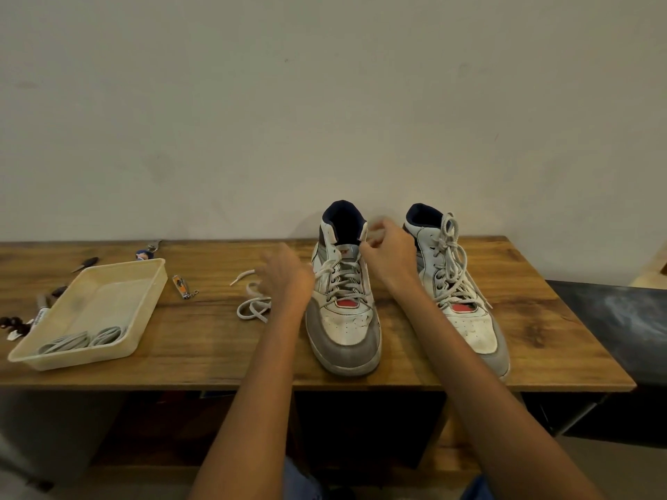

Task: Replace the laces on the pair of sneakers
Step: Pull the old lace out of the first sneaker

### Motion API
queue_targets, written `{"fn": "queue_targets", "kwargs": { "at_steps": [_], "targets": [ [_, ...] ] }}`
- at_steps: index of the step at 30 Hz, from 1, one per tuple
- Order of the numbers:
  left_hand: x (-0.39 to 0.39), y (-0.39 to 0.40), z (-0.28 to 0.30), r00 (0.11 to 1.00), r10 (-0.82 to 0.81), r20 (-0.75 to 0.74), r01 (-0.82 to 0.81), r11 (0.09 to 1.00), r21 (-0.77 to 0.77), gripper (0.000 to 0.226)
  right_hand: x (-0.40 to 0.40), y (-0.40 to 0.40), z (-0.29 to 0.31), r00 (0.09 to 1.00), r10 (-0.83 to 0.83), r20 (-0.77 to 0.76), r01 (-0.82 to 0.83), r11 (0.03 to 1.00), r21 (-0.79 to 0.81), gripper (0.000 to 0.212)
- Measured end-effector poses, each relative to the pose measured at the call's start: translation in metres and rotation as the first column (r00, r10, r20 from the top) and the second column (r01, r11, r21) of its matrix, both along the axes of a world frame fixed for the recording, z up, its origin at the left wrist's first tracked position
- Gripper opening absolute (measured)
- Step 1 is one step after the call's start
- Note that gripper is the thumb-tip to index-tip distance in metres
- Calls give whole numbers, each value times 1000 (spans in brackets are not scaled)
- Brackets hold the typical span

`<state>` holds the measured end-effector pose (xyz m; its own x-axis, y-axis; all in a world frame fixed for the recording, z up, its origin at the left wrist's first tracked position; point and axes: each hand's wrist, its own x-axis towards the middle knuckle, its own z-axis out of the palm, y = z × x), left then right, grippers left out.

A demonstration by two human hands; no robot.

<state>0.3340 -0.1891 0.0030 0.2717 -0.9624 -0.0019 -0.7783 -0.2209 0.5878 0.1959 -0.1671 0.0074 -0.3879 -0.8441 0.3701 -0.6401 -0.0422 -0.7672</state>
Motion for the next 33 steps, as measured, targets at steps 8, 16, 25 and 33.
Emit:
{"fn": "queue_targets", "kwargs": {
  "at_steps": [8, 16, 25, 33],
  "targets": [
    [-23, 6, 3, 980, -195, 37, 197, 924, -328, 18, 28, 3, -7, 827, 158, -539, -94, 985, 145, 21],
    [-8, -1, 3, 955, -207, -212, 155, 959, -238, 16, 5, 11, 5, 877, 51, 477, -90, 994, 59, 37],
    [-7, -2, 4, 947, -215, -239, 166, 963, -210, 13, 34, 2, -10, 668, 126, -734, -51, 991, 124, 22],
    [-8, -6, 1, 927, -189, -323, 147, 977, -152, 20, 11, 10, 30, 897, -53, -440, -5, 992, -129, 20]
  ]
}}
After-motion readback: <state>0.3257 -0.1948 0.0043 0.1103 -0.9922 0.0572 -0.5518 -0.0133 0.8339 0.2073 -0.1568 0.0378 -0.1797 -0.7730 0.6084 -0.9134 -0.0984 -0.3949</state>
